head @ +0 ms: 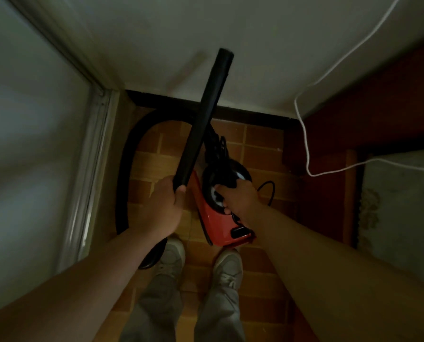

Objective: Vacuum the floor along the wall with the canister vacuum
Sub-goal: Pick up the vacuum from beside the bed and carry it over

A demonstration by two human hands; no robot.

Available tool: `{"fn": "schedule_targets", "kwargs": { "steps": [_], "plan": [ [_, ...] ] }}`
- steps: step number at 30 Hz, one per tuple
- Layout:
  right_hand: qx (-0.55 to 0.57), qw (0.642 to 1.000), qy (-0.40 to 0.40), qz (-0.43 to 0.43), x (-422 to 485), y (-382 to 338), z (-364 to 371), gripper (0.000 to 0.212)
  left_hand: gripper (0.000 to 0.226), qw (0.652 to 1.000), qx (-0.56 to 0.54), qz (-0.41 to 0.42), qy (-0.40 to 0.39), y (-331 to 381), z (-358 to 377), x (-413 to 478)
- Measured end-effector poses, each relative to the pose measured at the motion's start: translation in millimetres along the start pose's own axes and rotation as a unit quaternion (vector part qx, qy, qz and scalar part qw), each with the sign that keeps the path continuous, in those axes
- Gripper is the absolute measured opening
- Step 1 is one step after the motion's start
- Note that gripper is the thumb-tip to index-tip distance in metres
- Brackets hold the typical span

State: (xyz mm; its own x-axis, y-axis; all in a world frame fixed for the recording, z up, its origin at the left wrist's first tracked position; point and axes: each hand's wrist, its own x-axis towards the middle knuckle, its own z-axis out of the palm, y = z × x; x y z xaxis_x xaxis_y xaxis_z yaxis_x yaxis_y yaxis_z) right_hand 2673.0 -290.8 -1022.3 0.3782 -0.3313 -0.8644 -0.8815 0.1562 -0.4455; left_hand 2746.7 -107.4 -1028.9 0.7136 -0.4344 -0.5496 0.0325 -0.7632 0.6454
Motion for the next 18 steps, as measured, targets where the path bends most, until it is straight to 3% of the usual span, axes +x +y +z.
{"fn": "schedule_targets", "kwargs": {
  "steps": [10, 18],
  "plan": [
    [-0.080, 0.996, -0.033, 0.015, -194.0, -42.7, -31.5, 0.023, 0.027, 0.996, 0.074, -0.036, -0.043, 92.2, -77.4, -165.6],
    [-0.051, 0.998, 0.001, -0.026, -368.1, -60.0, -65.7, 0.024, 0.021, 0.993, 0.095, 0.048, -0.053, 184.9, -139.1, -301.4]
  ]
}}
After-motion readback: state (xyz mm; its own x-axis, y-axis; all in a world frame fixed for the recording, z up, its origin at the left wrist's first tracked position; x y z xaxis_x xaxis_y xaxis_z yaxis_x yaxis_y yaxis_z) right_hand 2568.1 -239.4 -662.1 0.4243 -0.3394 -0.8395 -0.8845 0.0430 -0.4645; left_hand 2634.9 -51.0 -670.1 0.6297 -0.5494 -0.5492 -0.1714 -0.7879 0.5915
